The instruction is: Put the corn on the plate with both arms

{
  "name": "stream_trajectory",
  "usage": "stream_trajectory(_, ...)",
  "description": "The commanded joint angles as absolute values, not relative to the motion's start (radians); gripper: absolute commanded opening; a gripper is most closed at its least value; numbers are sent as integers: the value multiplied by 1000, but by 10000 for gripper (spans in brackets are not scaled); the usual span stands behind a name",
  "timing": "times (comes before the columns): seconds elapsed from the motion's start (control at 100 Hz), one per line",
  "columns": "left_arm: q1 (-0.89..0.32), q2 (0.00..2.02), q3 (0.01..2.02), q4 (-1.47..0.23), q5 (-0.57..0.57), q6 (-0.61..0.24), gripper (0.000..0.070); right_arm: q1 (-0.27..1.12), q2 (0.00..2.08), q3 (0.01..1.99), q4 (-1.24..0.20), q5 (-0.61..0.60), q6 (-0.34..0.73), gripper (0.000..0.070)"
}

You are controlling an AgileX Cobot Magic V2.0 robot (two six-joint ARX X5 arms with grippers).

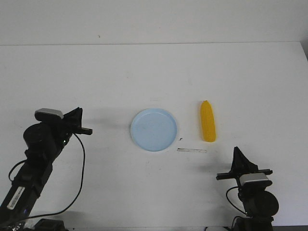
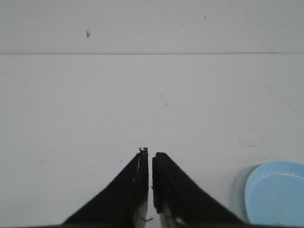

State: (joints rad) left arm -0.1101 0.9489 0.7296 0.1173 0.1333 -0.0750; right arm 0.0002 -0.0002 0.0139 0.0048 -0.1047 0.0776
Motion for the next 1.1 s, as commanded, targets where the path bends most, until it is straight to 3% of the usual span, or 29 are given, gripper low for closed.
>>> stream_trajectory(0.0, -104, 911, 712, 130, 104, -52, 0, 2, 1, 13, 15, -104, 70, 13)
stream_trajectory(0.17, -104, 788, 643, 129, 14, -52, 0, 2, 1, 13, 15, -104, 70, 13)
stream_trajectory(0.7, -101, 324, 329, 126, 14, -52, 1, 2, 1, 13, 15, -104, 70, 13)
stream_trajectory(1.09, -17, 266, 325, 123, 14, -38, 1, 2, 1, 13, 15, -104, 70, 13)
